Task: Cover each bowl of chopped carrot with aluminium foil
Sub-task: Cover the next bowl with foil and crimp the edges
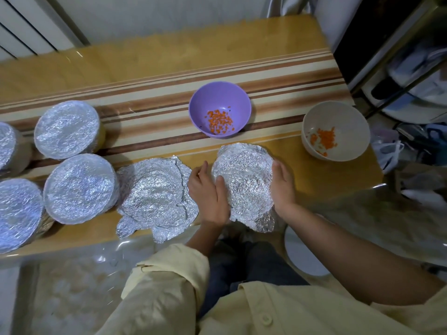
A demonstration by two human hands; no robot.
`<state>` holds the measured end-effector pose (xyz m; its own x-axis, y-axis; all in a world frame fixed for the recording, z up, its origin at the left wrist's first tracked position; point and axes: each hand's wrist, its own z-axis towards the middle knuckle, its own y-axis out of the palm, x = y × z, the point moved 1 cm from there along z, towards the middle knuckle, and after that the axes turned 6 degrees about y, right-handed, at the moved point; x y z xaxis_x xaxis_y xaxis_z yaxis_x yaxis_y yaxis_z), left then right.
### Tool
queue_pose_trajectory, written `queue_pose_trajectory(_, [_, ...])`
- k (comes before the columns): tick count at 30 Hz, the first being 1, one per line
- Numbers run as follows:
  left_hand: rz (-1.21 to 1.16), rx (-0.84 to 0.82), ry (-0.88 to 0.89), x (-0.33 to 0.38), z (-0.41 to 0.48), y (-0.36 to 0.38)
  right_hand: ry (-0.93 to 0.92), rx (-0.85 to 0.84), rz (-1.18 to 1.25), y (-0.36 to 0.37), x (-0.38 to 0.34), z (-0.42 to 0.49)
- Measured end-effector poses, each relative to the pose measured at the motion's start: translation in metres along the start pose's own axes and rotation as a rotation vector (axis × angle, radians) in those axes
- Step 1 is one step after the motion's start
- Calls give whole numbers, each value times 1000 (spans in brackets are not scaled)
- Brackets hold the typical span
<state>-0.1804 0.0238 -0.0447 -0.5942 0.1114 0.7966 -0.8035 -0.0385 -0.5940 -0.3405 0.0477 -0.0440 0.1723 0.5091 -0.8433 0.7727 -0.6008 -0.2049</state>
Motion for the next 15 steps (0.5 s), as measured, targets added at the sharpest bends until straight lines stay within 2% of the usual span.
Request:
queue_pose_trajectory(5, [110, -22, 70, 6, -7, -1, 122, 188, 192, -10, 6, -8])
queue_pose_trajectory(10, [94, -60, 82, 13, -5, 3, 187, 163, 316, -13, 17, -23])
queue_pose_trajectory(14, [149, -87, 163, 9, 10, -2, 224, 168, 204, -24, 18, -25])
queue_pose_trajectory(15, [200, -79, 181, 10, 12, -4, 172, 167, 128, -28, 15, -24])
